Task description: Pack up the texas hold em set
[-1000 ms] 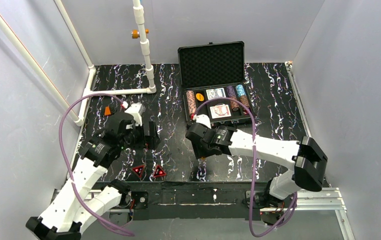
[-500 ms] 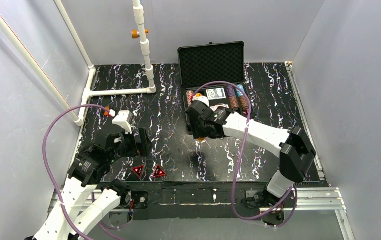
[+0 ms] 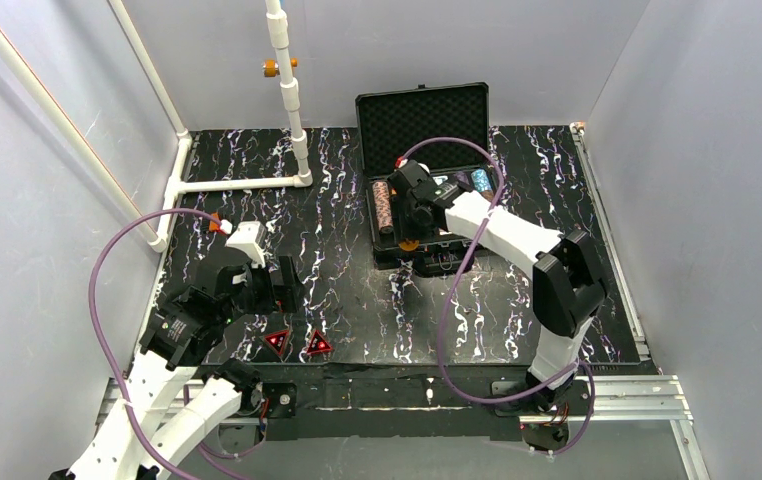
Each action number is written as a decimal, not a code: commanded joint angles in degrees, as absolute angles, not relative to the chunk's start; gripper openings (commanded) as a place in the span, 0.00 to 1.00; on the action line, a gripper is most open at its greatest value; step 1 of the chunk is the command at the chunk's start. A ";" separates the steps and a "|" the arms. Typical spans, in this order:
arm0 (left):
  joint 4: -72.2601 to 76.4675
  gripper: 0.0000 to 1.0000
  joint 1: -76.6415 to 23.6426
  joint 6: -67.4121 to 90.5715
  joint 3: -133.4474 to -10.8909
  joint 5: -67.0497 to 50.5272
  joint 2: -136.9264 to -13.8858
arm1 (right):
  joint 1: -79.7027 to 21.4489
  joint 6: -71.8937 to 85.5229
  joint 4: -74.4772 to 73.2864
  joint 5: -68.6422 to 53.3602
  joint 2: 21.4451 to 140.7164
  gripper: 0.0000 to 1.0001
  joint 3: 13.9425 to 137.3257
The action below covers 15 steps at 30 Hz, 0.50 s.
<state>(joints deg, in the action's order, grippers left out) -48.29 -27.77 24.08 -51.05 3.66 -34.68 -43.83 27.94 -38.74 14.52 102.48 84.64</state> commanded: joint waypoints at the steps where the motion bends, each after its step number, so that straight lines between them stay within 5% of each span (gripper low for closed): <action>1: -49.13 0.99 -27.51 24.17 -50.47 4.51 -34.63 | -41.69 25.54 -36.34 10.84 104.74 0.15 89.36; 15: -48.90 0.99 -27.51 23.79 -50.45 4.33 -36.23 | -36.23 23.12 -35.05 4.72 114.95 0.15 99.26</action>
<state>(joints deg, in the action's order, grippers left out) -48.27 -27.77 24.08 -51.05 3.66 -35.55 -37.50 24.93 -36.29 7.22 112.95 94.52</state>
